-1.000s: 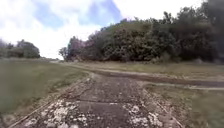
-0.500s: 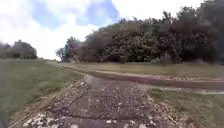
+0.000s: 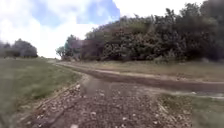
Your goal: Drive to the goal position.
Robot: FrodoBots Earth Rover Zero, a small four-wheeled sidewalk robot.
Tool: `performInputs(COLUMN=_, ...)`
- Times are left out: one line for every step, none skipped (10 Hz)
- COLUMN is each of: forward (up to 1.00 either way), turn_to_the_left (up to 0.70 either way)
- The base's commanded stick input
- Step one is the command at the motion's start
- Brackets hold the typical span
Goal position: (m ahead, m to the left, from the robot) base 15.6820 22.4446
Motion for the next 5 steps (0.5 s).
performInputs(forward=0.85, turn_to_the_left=0.0)
performInputs(forward=0.85, turn_to_the_left=0.0)
performInputs(forward=0.85, turn_to_the_left=0.0)
performInputs(forward=0.85, turn_to_the_left=0.0)
performInputs(forward=0.85, turn_to_the_left=0.0)
